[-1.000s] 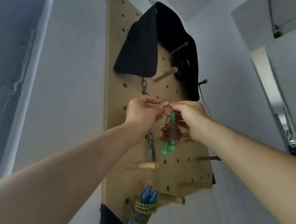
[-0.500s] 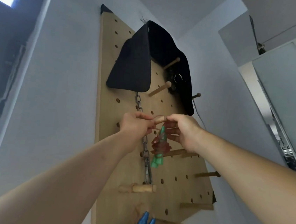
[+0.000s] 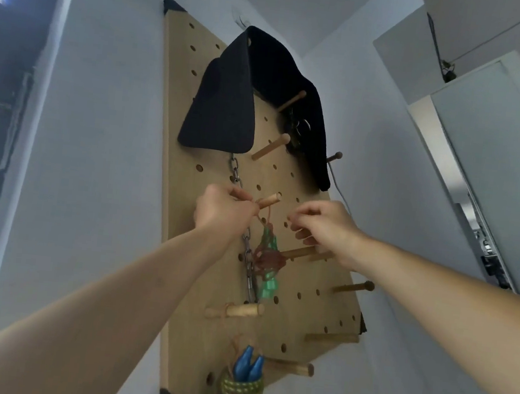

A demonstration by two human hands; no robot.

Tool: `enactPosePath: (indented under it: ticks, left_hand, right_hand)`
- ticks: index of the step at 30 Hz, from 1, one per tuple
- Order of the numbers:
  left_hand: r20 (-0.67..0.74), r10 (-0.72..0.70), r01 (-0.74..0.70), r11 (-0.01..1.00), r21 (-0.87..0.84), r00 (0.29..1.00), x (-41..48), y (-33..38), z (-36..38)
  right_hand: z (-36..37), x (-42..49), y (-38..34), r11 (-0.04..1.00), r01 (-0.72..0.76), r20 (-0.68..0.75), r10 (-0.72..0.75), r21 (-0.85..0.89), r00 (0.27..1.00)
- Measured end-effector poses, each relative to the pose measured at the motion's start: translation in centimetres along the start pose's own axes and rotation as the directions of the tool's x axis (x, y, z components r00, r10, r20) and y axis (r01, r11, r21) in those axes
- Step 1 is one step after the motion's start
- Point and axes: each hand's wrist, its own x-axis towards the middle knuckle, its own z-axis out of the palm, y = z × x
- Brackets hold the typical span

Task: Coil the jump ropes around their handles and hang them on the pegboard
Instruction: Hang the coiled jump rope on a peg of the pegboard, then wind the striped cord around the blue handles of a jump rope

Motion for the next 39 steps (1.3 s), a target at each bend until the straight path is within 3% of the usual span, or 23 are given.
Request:
enactPosePath:
  ticks: [3, 7, 12, 15, 18, 21, 25, 30, 34, 36, 39]
  left_hand:
    - [0.139, 0.052, -0.054, 0.998, 0.016, 0.989, -3.1, 1.0, -0.6]
    - [0.455, 0.074, -0.071, 0.997, -0.024, 0.887, -9.1, 1.6, -0.7]
    - [0.707, 0.187, -0.106, 0.982, -0.157, 0.682, -19.0, 0.0, 0.4]
    - [0.844, 0.205, -0.013, 0.974, -0.228, 0.496, -25.0, -3.4, 2.8]
    - [0.917, 0.18, 0.127, 0.963, -0.238, 0.357, -31.3, -8.0, 5.9]
    - [0.957, 0.122, 0.245, 0.951, -0.189, 0.265, -38.2, -12.7, 9.4]
    - [0.99, 0.028, 0.324, 0.943, -0.071, 0.135, -46.5, -18.1, 14.3]
    - [0.987, -0.133, 0.266, 0.952, 0.151, -0.084, -55.3, -23.7, 19.9]
    - [0.953, -0.21, 0.24, 0.935, 0.261, -0.218, -61.4, -26.5, 23.6]
    - [0.93, -0.256, 0.341, 0.877, 0.338, -0.264, -64.8, -27.9, 25.2]
    - [0.907, -0.329, 0.403, 0.817, 0.413, -0.264, -70.7, -30.6, 27.6]
  right_hand:
    - [-2.2, -2.4, 0.6, 0.944, 0.214, 0.042, -0.21, -0.253, 0.977]
    - [-5.5, -7.5, 1.9, 0.904, 0.265, 0.107, -0.243, -0.334, 0.964]
    - [-9.3, -17.5, 6.0, 0.91, 0.162, 0.205, -0.087, -0.382, 0.975]
    - [-11.0, -24.7, 10.1, 0.9, 0.039, 0.231, 0.069, -0.434, 0.971]
    - [-12.3, -31.9, 14.3, 0.866, -0.103, 0.259, 0.256, -0.489, 0.931]
    - [-13.7, -38.2, 18.4, 0.81, -0.246, 0.275, 0.44, -0.533, 0.855]
    - [-15.2, -45.2, 23.8, 0.707, -0.418, 0.301, 0.654, -0.571, 0.694]
    - [-16.2, -53.0, 29.7, 0.564, -0.508, 0.335, 0.814, -0.651, 0.475]
    - [-16.5, -58.5, 34.0, 0.448, -0.542, 0.342, 0.894, -0.711, 0.29]
    - [-16.8, -61.6, 36.5, 0.391, -0.572, 0.325, 0.92, -0.721, 0.219]
    - [-17.5, -66.8, 40.4, 0.307, -0.613, 0.242, 0.952, -0.728, 0.189]
